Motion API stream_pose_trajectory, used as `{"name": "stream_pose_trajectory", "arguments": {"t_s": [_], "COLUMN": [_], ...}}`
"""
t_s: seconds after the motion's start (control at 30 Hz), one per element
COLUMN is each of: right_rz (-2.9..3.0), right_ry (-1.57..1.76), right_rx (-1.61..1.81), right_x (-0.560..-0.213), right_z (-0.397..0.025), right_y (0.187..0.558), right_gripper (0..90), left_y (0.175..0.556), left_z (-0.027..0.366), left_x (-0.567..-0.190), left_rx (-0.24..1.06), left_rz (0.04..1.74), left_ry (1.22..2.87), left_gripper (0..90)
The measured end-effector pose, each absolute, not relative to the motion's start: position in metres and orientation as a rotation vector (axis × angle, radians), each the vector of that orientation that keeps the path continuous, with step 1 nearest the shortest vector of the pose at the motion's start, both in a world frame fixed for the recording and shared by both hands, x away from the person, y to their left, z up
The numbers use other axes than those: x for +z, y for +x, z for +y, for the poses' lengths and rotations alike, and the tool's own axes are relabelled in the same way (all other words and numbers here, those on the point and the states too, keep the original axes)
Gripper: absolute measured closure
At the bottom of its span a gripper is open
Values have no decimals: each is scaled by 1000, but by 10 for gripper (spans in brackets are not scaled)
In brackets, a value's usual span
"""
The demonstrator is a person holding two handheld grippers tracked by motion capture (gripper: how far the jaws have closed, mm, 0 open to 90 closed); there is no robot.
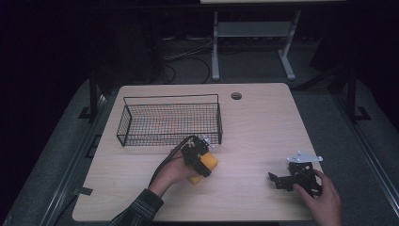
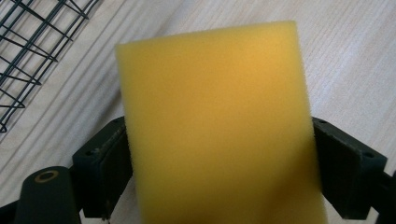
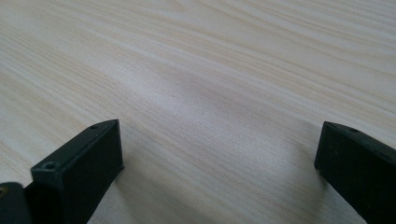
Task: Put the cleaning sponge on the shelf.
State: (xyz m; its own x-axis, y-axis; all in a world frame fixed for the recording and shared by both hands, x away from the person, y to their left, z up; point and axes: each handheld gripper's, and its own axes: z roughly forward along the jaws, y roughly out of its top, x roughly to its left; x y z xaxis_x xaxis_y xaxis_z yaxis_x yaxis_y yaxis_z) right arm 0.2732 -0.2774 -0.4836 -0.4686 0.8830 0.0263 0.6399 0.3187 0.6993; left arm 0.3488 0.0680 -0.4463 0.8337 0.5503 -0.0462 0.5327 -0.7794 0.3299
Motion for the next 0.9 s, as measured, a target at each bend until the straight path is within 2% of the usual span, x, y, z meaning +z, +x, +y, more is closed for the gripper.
{"name": "stream_pose_trajectory", "arguments": {"t_s": [0.27,0.9], "right_rz": [2230,2230], "right_ry": [1357,1357], "right_rx": [930,930], "right_x": [-484,-484], "right_z": [-277,-277], "right_y": [273,273], "right_gripper": [2,2], "left_y": [348,347], "left_z": [69,76], "left_x": [-444,-436], "left_rx": [75,56], "left_rz": [802,796], "left_ry": [2679,2663], "left_gripper": [207,213]}}
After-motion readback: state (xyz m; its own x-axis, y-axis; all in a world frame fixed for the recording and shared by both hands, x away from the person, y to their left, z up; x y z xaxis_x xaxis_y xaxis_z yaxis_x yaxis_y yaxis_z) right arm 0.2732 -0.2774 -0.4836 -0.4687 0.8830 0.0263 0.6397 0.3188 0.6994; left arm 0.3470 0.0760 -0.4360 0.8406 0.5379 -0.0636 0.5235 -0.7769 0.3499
